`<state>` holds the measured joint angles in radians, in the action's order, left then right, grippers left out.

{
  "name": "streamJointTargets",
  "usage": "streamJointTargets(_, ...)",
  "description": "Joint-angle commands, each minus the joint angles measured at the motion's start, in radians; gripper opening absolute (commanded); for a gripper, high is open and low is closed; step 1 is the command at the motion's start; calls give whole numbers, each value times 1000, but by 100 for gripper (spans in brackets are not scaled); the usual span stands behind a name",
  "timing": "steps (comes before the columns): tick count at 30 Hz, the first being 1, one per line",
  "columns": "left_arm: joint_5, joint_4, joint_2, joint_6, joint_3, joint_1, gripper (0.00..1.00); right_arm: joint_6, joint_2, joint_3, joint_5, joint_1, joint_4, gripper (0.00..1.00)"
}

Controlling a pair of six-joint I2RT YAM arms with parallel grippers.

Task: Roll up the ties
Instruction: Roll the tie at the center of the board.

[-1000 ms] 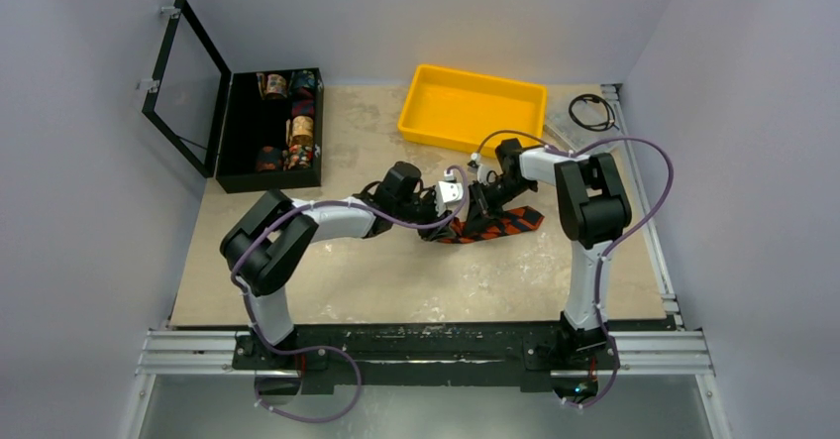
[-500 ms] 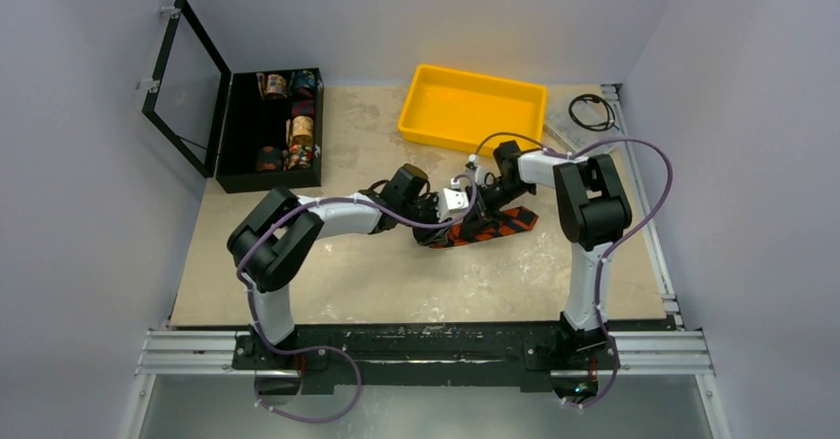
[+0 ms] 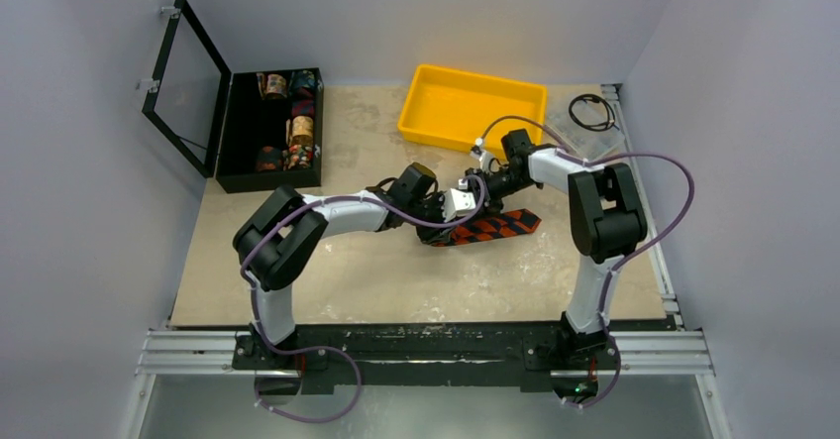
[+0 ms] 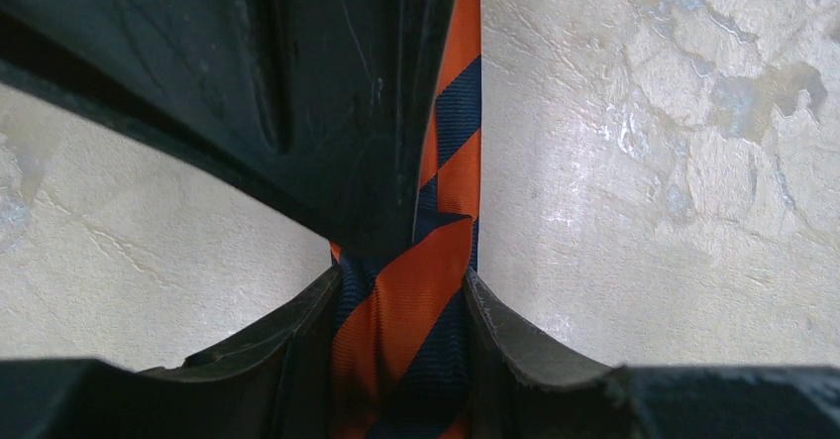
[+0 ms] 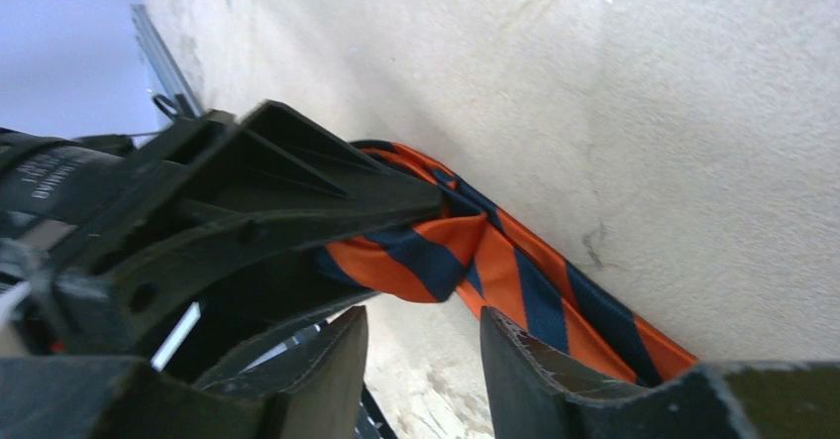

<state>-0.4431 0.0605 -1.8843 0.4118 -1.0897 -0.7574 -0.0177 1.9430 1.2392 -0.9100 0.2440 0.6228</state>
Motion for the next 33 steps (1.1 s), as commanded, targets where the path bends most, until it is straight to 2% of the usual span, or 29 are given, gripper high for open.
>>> streamJointTargets(1, 99, 158, -74, 26, 35, -4, 11, -34, 22, 2, -93, 19, -38, 51)
streamJointTargets(7, 109, 160, -83, 18, 28, -8, 12, -34, 76, 25, -111, 50, -37, 57)
streamJointTargets(11, 109, 163, -89, 13, 23, -10, 13, -3, 137, 35, -81, 52, -23, 51)
streamJointTargets(13, 106, 167, -92, 12, 16, -10, 13, 12, 157, 39, -74, 51, -9, 42)
streamJointTargets(14, 105, 166, -93, 12, 16, -10, 14, 12, 160, 37, -63, 52, -11, 34)
streamJointTargets(16, 99, 162, -92, 9, 14, -10, 15, 12, 159, 24, -26, 50, -24, 9)
streamJointTargets(17, 91, 158, -89, 7, 14, -10, 16, 12, 159, 20, 7, 50, -27, 2)
streamJointTargets(24, -26, 3, -27, -40, 70, 7, 38, 13, 160, 3, 158, 48, -12, 0)
streamJointTargets(29, -88, -297, 34, -114, 181, 34, 49, 27, 163, -6, 254, 40, 4, 0)
streamJointTargets(33, -110, -451, 29, -160, 209, 43, 53, 43, 169, -2, 304, 40, 13, 0)
